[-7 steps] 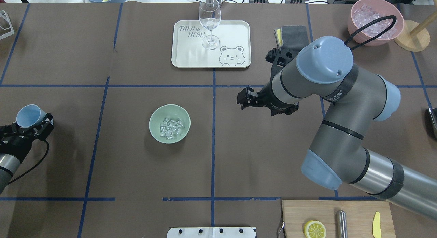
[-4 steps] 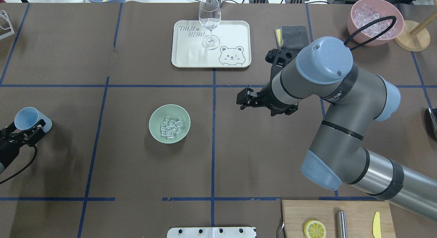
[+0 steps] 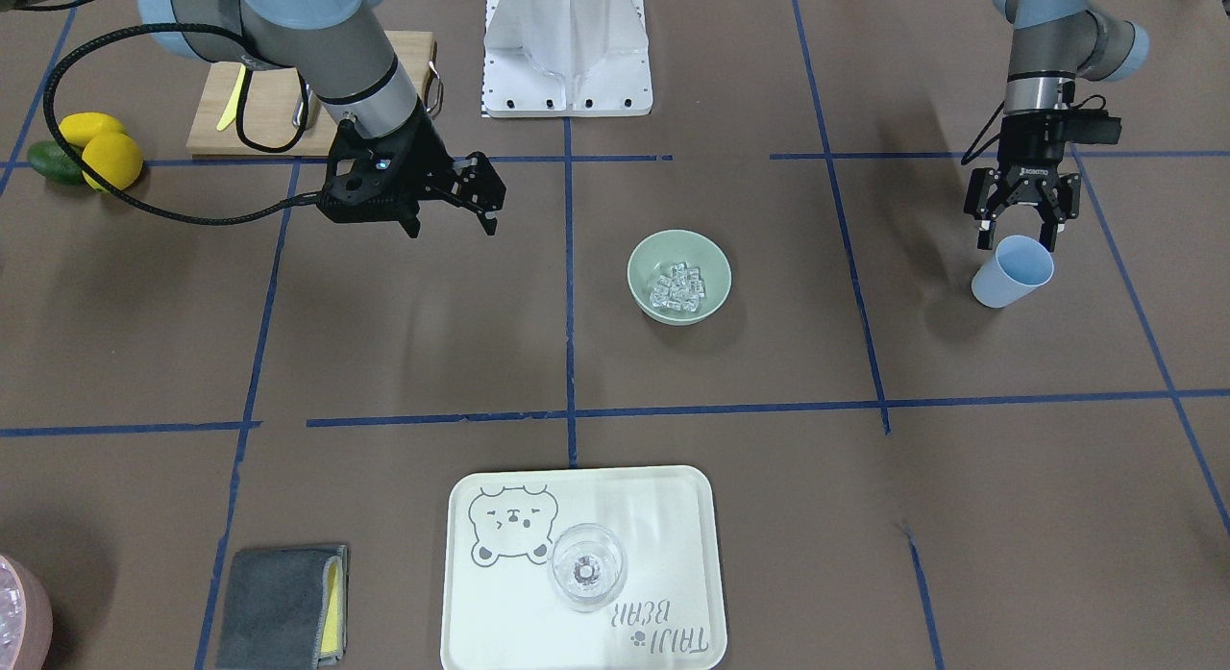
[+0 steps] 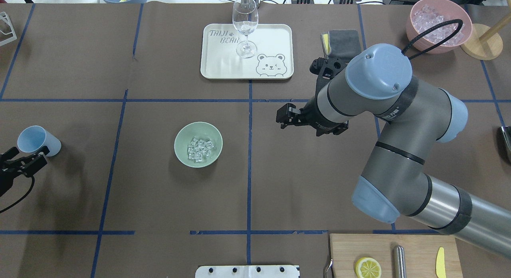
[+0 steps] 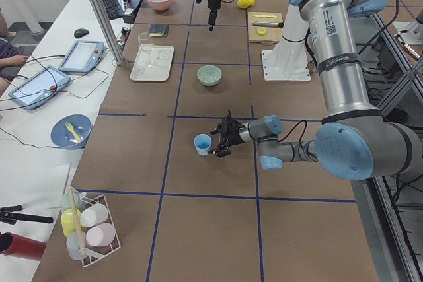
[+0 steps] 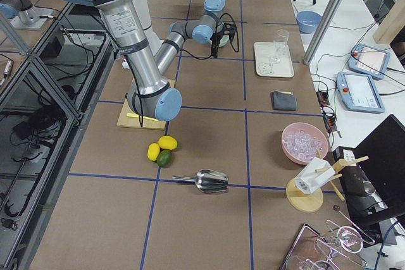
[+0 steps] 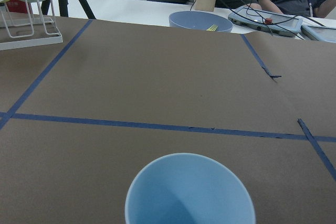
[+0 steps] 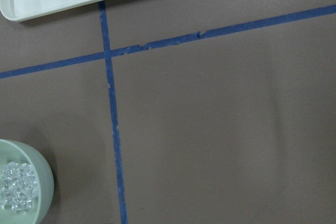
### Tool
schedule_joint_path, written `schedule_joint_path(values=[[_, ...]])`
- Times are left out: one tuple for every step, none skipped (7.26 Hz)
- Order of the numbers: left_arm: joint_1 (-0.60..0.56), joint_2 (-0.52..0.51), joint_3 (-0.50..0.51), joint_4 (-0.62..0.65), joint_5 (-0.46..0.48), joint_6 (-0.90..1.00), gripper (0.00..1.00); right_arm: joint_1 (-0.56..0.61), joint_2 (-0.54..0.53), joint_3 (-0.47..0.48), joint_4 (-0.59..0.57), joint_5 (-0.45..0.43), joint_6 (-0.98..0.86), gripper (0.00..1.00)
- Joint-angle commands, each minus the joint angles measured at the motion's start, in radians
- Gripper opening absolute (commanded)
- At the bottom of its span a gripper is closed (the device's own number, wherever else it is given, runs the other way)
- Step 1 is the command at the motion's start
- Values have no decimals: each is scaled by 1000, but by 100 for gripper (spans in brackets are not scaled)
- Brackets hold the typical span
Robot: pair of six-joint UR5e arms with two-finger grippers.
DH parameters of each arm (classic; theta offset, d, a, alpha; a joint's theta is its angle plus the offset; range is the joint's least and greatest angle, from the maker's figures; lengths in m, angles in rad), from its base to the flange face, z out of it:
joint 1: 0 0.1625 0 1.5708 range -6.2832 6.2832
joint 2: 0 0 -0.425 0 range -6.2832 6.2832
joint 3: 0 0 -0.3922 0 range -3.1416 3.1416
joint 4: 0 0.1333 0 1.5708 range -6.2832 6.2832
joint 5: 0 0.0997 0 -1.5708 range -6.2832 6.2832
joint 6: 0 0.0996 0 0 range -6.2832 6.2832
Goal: Pour ice into bowl
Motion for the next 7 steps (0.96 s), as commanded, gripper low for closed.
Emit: schedule_joint_path(values=[[-20, 78, -108, 4, -133, 85, 100, -48, 48, -38, -3, -47, 30, 100], [-63, 86, -127, 4, -216, 129, 100, -56, 71, -61, -1, -51, 40, 100], [-150, 89, -134, 16, -337, 183, 100, -61, 114, -106, -1, -52, 44, 100], [-257, 84, -147, 42, -447, 270, 100, -68, 160, -154, -1, -54, 45, 100], [-330, 73, -164, 87, -543, 342, 100, -73, 210, -205, -1, -54, 48, 100], [-382, 38, -177, 168, -629, 385, 100, -78, 253, -251, -1, -54, 62, 100], [-446, 2, -202, 265, -642, 457, 100, -84, 276, -283, -1, -71, 62, 100]])
